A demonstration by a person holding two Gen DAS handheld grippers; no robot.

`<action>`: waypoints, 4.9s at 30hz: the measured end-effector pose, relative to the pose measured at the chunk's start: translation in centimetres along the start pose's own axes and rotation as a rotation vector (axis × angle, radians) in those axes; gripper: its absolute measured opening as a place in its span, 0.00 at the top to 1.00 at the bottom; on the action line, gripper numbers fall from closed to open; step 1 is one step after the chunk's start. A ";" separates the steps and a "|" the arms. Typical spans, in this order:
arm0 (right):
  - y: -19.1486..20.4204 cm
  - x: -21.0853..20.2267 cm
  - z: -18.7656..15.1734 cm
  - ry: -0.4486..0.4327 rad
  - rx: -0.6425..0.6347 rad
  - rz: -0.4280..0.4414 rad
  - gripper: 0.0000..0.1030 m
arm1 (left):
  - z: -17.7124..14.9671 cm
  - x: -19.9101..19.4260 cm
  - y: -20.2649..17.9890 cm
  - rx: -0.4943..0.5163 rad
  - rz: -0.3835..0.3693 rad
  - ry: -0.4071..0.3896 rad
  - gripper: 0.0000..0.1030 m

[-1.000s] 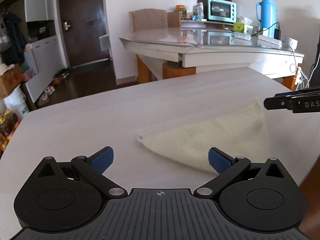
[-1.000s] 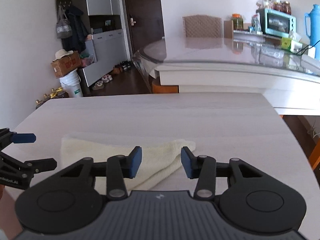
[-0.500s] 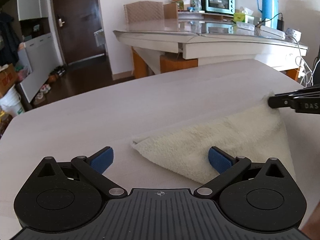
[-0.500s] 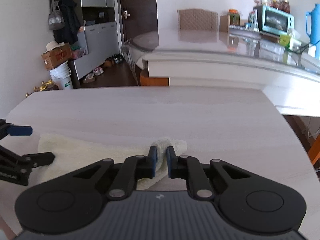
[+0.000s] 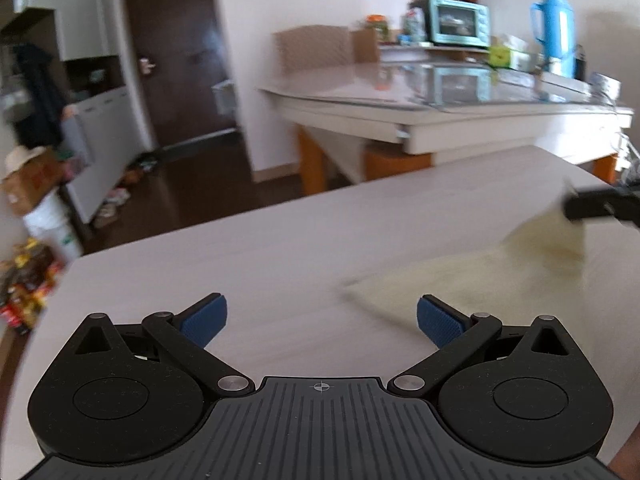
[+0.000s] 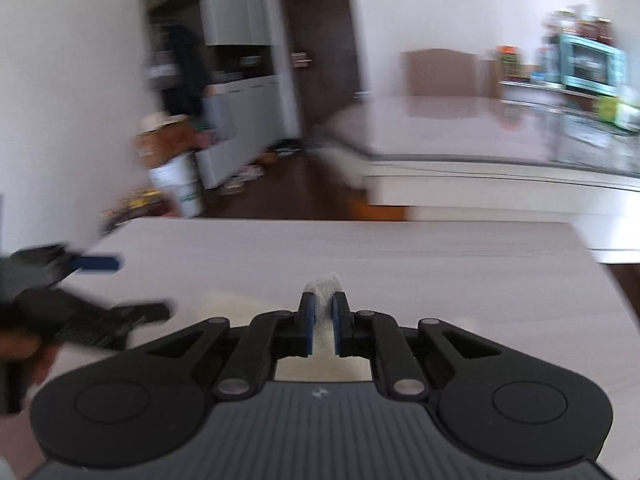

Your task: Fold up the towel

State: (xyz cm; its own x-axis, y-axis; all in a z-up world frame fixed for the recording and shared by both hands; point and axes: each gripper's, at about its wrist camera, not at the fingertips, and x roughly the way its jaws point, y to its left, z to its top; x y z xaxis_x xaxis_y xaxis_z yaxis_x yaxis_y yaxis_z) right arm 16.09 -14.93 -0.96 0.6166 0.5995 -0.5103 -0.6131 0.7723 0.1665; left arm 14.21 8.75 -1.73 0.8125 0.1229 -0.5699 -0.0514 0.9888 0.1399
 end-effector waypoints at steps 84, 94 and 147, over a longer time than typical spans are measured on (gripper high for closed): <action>2.5 9.4 4.4 0.038 -0.270 0.057 0.93 | -2.6 0.9 1.2 0.008 -0.105 0.075 0.00; -2.6 -4.8 1.4 -0.132 -0.077 -0.024 0.93 | -1.1 1.1 -0.5 0.033 -0.163 0.038 0.00; -3.7 -10.1 -12.9 0.117 -1.097 -0.151 0.65 | -0.8 -1.0 -11.4 0.263 -0.278 0.040 0.00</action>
State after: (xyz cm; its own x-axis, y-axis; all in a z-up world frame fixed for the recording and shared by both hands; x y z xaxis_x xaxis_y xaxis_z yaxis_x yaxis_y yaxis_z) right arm 5.79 -26.59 -7.28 0.7066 0.4473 -0.5483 -0.6756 0.1961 -0.7107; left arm 13.49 -2.58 -3.37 0.7512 -0.1384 -0.6454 0.3225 0.9301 0.1758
